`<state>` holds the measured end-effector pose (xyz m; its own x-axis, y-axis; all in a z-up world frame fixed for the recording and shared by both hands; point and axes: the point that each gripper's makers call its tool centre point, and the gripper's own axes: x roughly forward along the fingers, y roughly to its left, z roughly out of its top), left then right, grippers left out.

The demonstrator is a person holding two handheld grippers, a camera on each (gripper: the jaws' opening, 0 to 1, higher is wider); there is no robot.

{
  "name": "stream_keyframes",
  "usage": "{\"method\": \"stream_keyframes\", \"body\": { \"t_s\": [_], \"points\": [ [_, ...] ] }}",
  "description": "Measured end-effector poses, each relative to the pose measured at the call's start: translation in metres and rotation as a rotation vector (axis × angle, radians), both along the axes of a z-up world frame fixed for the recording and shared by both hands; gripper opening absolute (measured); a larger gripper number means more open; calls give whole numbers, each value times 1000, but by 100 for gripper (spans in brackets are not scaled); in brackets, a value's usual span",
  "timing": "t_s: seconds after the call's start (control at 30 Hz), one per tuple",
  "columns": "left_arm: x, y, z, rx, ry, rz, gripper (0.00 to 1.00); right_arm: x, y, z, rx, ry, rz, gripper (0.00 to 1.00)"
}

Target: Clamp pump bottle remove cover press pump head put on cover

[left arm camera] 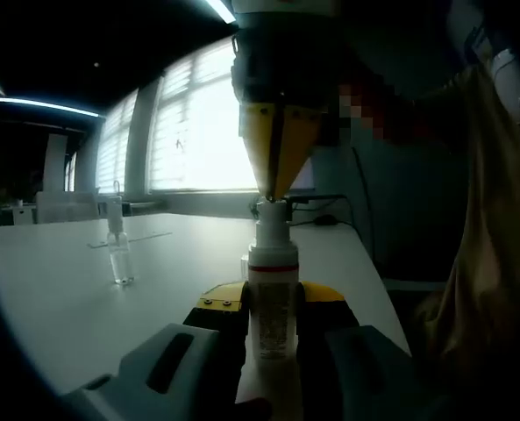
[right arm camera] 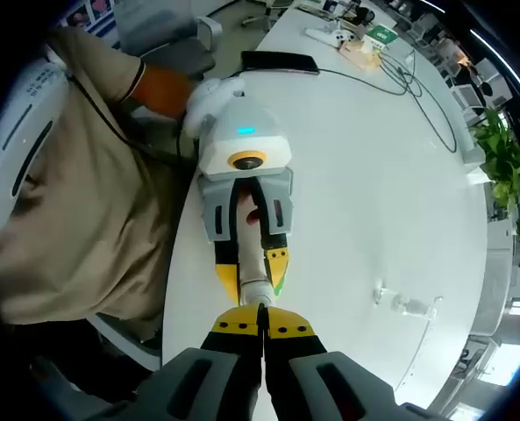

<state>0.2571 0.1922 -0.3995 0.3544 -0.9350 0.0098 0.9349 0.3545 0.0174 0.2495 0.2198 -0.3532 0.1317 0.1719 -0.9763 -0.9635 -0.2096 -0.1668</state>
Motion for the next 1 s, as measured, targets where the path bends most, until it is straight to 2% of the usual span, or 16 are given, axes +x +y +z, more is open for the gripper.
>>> {"method": "stream_keyframes", "body": {
  "t_s": [0.63, 1.0],
  "points": [
    [0, -1, 0, 0, 0, -2, 11, 0, 0, -8, -24, 26, -23, 0],
    [-1, -1, 0, 0, 1, -4, 12, -1, 0, -7, -33, 15, -11, 0]
  ]
}}
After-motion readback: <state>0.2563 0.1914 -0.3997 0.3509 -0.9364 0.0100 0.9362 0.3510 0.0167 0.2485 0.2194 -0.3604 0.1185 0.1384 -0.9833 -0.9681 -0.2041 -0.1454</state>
